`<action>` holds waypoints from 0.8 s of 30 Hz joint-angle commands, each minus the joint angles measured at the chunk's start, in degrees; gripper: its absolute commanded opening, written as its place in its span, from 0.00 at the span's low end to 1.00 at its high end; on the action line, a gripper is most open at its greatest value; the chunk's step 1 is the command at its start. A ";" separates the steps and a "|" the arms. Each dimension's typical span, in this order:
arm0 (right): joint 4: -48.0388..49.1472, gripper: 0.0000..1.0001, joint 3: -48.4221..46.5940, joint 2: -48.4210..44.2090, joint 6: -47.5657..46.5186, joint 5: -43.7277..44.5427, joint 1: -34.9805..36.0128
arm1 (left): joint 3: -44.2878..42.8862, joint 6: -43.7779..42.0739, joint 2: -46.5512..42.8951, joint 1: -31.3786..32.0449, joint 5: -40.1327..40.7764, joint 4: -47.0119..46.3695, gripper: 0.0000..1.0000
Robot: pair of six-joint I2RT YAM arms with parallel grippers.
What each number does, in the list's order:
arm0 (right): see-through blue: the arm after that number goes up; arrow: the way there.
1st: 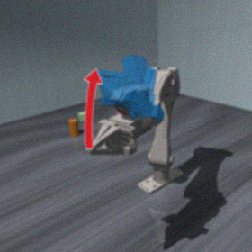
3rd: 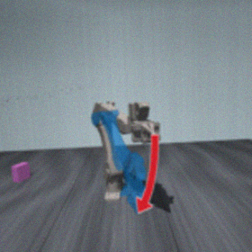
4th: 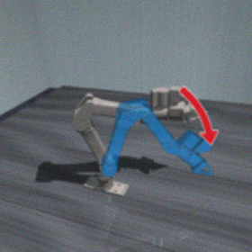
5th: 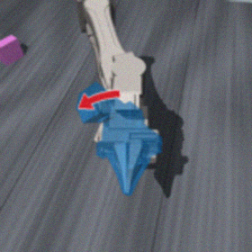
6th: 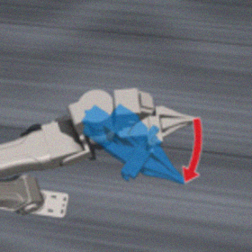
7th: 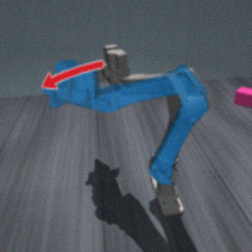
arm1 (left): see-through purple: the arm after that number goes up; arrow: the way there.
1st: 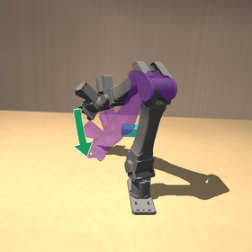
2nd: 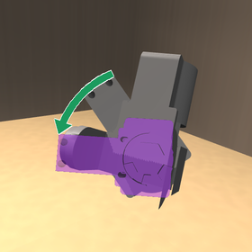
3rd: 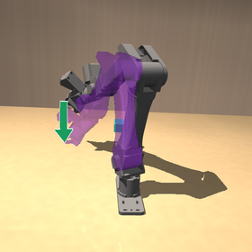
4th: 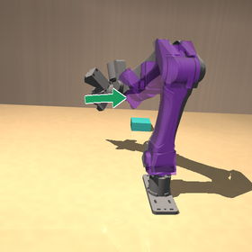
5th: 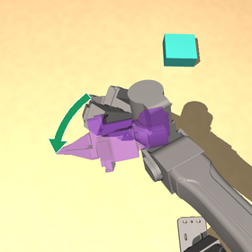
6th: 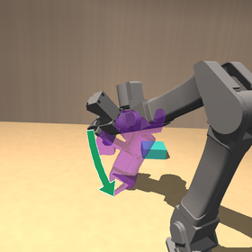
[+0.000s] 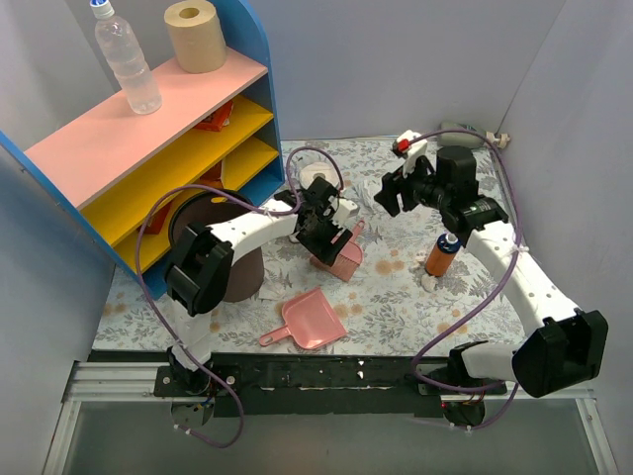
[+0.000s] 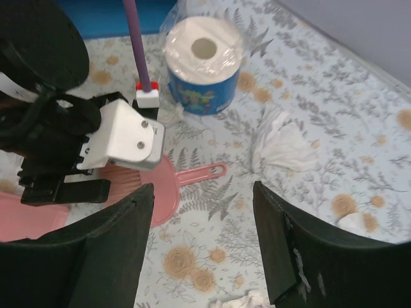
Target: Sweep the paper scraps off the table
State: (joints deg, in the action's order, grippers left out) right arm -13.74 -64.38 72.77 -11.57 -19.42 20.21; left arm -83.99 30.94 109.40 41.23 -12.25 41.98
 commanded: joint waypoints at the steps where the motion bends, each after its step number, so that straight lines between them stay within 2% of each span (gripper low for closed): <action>1: -1.81 0.71 -7.24 -0.79 -1.35 0.96 -2.36 | -4.43 2.81 2.12 -0.97 3.55 -0.76 0.65; 4: -3.75 0.72 -9.54 -0.96 -1.87 0.53 -2.63 | -5.57 3.34 5.11 -2.03 3.72 -0.41 0.65; 10: -2.08 0.73 -6.64 -1.76 -1.87 1.49 -3.07 | -6.72 3.25 8.63 -4.40 4.77 0.22 0.56; 12: -2.26 0.73 -6.99 -1.49 -1.79 1.84 -3.59 | -6.80 2.64 9.33 -4.67 4.96 -0.14 0.50; 18: -1.56 0.75 -6.03 -1.41 -1.17 2.02 -4.91 | -6.90 1.15 11.71 -4.85 3.03 -0.05 0.40; 19: -1.03 0.75 -5.50 -1.49 -0.65 1.76 -5.00 | -6.72 0.36 12.14 -4.76 2.76 -0.05 0.32; 24: 0.20 0.76 -3.30 -0.88 -0.47 0.70 -5.53 | -5.93 -2.37 12.15 -4.85 1.79 0.65 0.14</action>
State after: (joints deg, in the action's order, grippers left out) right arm -15.81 -68.99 71.85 -12.27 -18.11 15.31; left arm -90.26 31.27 120.44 36.27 -8.60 41.65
